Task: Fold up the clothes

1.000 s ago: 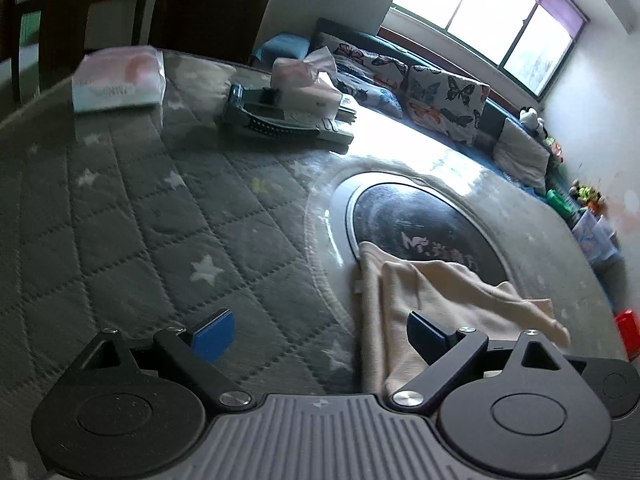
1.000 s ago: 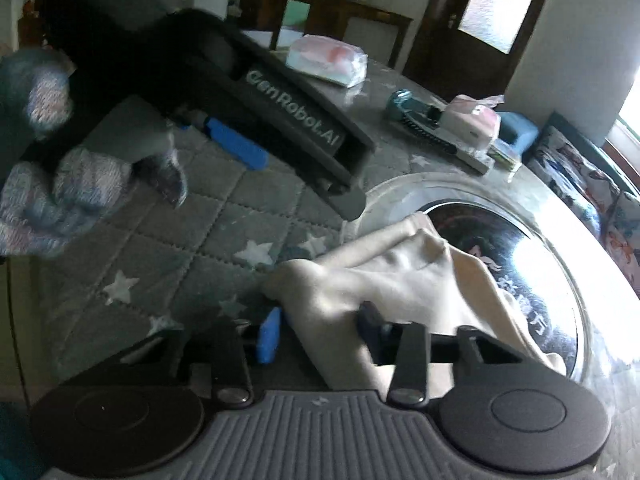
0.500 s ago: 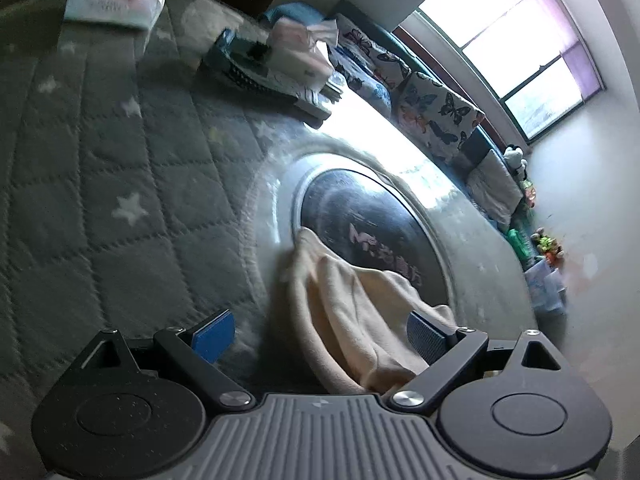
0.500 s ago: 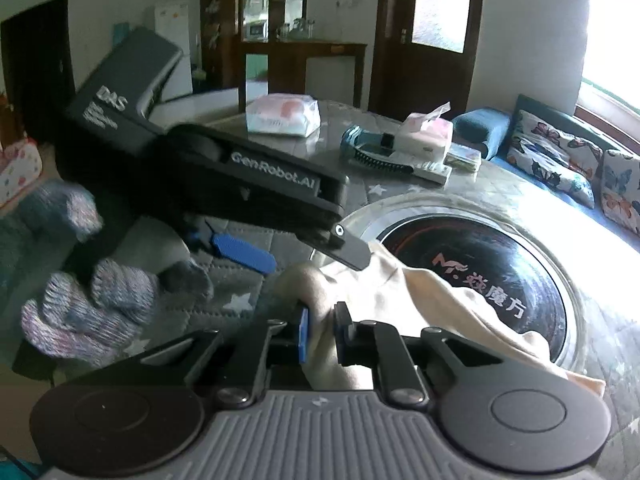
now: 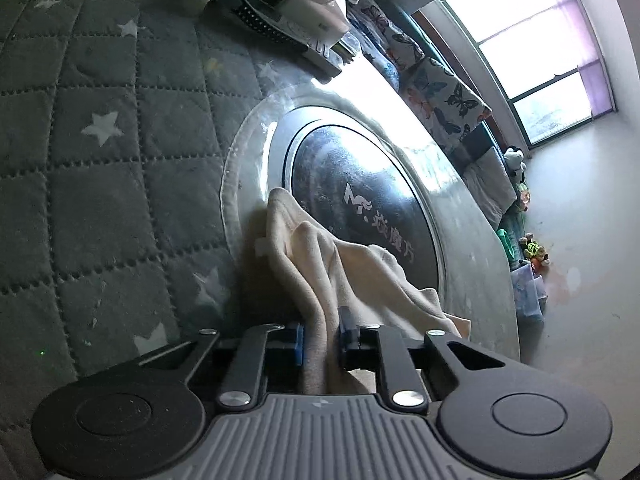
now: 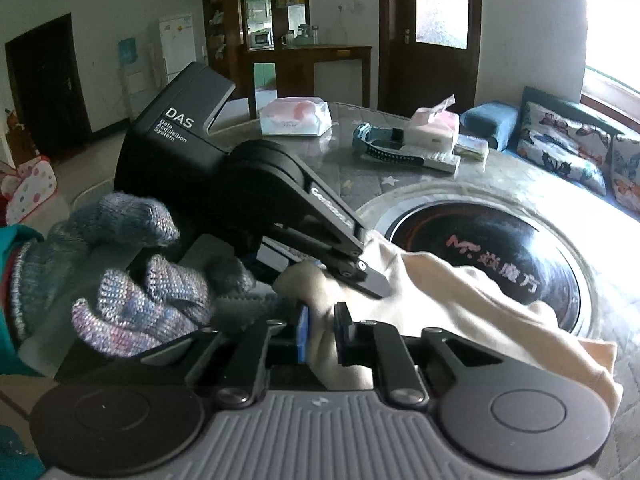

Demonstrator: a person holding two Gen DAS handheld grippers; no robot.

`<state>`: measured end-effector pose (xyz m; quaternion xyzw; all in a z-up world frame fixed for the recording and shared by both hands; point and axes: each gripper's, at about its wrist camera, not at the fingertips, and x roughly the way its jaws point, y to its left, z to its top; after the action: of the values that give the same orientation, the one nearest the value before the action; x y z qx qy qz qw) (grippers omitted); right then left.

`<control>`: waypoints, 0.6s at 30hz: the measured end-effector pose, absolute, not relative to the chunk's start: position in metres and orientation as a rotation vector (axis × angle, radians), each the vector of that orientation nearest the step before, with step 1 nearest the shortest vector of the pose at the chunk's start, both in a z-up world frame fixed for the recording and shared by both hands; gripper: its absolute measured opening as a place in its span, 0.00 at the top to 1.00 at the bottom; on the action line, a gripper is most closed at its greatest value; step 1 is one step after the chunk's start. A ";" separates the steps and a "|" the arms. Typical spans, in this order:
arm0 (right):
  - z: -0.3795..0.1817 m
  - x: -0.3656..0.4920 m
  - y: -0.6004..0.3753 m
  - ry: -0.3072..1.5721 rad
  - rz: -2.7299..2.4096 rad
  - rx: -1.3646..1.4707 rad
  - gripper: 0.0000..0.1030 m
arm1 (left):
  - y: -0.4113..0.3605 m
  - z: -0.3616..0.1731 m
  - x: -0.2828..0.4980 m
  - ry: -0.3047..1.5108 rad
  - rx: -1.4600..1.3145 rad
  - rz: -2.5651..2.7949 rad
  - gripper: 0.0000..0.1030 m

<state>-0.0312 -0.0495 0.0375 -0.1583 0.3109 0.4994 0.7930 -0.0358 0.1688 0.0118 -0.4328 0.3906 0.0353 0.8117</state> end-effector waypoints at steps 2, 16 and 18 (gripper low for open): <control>0.039 -0.027 -0.059 0.675 1.053 -0.323 0.79 | 0.167 0.013 -0.036 0.834 -0.910 0.075 0.84; 0.031 0.053 -0.156 0.737 0.627 -0.220 0.54 | 0.162 0.013 -0.033 0.838 -0.867 0.081 0.84; 0.027 0.062 -0.165 0.750 0.594 -0.209 0.50 | 0.162 0.013 -0.033 0.840 -0.866 0.082 0.84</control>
<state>0.0616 -0.1647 0.0270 -0.1004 0.3602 0.2852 0.8825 -0.0327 0.1620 0.0133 -0.4072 0.3948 0.0386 0.8227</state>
